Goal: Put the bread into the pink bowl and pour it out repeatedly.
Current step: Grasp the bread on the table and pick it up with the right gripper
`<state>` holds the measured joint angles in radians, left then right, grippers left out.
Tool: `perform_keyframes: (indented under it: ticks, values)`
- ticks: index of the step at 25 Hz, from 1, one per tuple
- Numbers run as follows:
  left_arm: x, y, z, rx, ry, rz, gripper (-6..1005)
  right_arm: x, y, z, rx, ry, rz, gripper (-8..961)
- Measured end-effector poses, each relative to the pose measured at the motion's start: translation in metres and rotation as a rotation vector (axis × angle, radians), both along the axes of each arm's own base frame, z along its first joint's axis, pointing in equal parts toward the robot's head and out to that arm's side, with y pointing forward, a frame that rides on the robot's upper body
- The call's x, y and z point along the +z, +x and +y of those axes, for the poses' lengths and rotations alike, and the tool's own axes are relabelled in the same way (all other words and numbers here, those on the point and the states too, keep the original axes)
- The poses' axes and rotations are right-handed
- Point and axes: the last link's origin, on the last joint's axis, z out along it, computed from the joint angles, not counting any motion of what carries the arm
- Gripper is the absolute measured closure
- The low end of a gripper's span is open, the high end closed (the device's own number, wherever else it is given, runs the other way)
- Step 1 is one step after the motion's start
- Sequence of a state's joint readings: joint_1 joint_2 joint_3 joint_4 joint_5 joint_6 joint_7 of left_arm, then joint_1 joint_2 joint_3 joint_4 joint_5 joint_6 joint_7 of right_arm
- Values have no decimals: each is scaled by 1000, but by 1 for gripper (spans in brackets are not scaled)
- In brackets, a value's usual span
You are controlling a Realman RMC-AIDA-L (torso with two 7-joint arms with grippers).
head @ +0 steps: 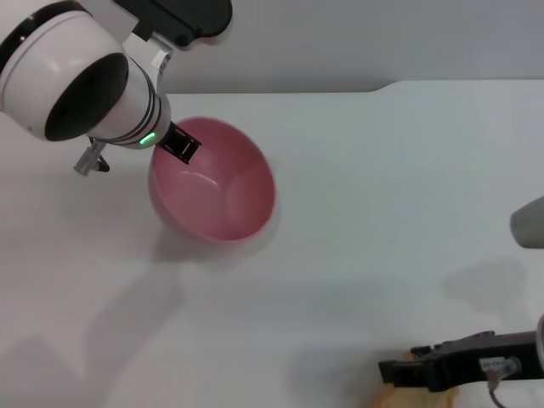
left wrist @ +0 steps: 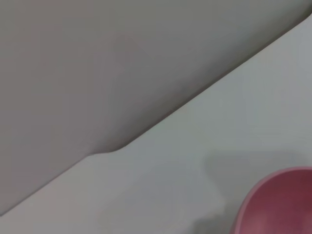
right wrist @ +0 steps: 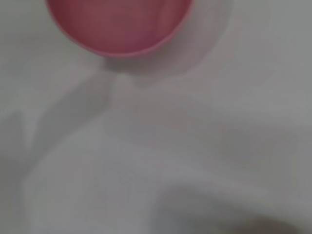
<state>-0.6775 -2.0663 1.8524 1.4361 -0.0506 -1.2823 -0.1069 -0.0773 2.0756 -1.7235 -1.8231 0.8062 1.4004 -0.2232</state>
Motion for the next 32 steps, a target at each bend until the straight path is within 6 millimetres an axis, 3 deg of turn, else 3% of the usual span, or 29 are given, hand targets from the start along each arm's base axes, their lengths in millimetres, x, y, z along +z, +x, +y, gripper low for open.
perform_keyframes:
  ticks: [7, 13, 32]
  values:
    - [-1, -1, 2, -2, -1, -7, 951, 11, 17, 4, -63, 30, -42, 504]
    - [-1, -1, 4, -3, 0, -8, 951, 5, 28, 4, -94, 13, -63, 516]
    - [1, 0, 8, -17, -6, 0, 950, -15, 37, 21, -104, -26, -81, 554]
